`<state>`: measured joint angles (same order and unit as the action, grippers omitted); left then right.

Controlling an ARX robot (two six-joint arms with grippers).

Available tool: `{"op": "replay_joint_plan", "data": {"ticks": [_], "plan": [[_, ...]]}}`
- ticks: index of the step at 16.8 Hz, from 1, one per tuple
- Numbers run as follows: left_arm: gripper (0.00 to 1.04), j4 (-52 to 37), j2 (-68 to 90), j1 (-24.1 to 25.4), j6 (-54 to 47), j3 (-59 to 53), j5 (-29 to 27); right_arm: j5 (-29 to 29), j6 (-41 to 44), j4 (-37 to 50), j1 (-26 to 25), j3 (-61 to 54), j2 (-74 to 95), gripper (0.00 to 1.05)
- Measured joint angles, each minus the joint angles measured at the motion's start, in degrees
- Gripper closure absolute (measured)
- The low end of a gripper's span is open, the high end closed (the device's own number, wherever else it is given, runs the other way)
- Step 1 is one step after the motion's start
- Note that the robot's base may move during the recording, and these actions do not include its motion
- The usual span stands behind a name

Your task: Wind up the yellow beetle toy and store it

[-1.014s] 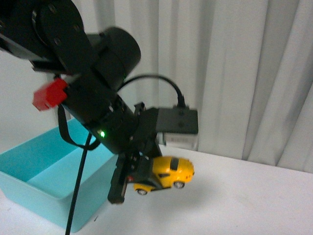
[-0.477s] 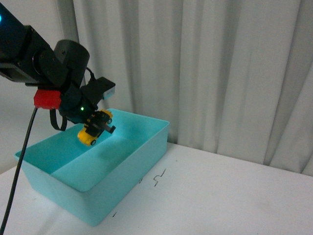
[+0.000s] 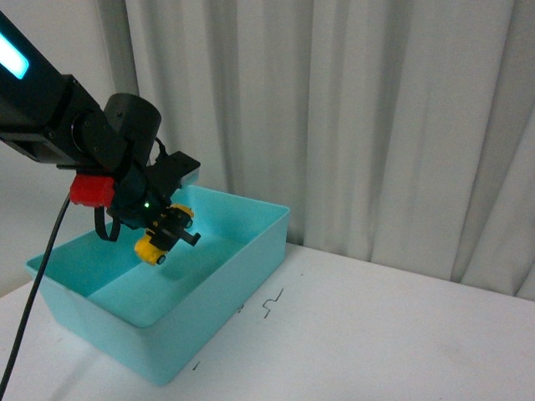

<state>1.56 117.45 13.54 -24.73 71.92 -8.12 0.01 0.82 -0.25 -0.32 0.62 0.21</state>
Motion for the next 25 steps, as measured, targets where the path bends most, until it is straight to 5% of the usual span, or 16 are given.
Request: {"op": "replay_joint_plan", "data": {"ticks": [10,16,21,22,25], "plan": [[0.64,4.42,4.85,-0.48,0.74,0.46,0.44,0.0,0.0,0.0,0.0,0.0,0.0,0.07],[0.05,4.46,0.2,0.74,2.56,-0.92,6.86,0.0,0.02,0.0,0.0,0.0,0.0,0.07],[0.08,-9.03,-31.63,2.25,10.8,-19.5,17.94,0.0,0.0,0.0,0.0,0.0,0.0,0.07],[0.19,-24.96,-37.99,1.53,15.85,-27.21,21.75,0.04,0.0,0.0,0.0,0.0,0.0,0.07],[0.52,-41.64,-51.82,-2.14,22.75,-43.56,19.82,0.02,0.0,0.02,0.0,0.0,0.0,0.07]]}}
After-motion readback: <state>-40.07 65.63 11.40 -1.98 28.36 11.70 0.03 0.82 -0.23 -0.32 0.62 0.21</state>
